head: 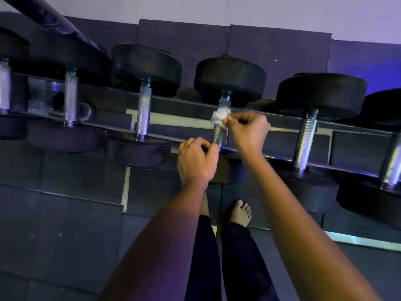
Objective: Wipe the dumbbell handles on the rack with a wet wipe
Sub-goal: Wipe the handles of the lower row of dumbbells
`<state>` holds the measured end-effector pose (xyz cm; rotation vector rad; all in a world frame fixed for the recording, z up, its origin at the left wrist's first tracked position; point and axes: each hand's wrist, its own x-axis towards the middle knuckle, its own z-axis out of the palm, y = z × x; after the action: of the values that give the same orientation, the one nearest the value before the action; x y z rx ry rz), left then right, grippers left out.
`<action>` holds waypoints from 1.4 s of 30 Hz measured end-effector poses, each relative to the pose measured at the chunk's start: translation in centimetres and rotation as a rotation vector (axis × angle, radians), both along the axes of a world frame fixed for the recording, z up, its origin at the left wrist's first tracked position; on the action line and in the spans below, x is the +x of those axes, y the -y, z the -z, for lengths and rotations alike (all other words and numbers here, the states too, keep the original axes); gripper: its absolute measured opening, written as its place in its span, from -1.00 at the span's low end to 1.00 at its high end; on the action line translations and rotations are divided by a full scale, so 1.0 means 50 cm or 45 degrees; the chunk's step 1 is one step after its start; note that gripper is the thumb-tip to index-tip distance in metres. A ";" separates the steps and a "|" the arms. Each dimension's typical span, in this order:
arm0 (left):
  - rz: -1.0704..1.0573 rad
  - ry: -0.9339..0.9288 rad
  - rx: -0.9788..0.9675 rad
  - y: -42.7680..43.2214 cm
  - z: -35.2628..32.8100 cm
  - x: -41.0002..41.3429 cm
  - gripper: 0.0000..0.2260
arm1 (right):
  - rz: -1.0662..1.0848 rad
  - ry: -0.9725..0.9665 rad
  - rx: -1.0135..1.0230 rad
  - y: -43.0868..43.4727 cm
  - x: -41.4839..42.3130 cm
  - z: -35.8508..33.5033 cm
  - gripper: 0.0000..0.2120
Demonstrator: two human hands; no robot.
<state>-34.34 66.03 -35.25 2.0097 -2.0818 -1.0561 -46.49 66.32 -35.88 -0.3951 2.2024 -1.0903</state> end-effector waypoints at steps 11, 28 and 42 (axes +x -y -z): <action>-0.042 -0.067 0.016 0.000 0.002 0.002 -0.82 | -0.170 0.078 0.146 -0.048 0.028 0.009 -0.93; -0.047 -0.104 -0.010 -0.005 0.010 0.005 -0.85 | 0.054 0.178 -0.067 -0.008 -0.016 0.043 -0.89; -0.022 -0.091 -0.040 -0.004 0.010 0.006 -0.83 | 0.061 -0.119 -0.021 0.058 -0.035 0.011 -0.84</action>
<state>-34.05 66.24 -35.76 1.9429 -2.0293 -1.0691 -48.25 63.40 -36.42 -0.4104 2.2964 -1.1373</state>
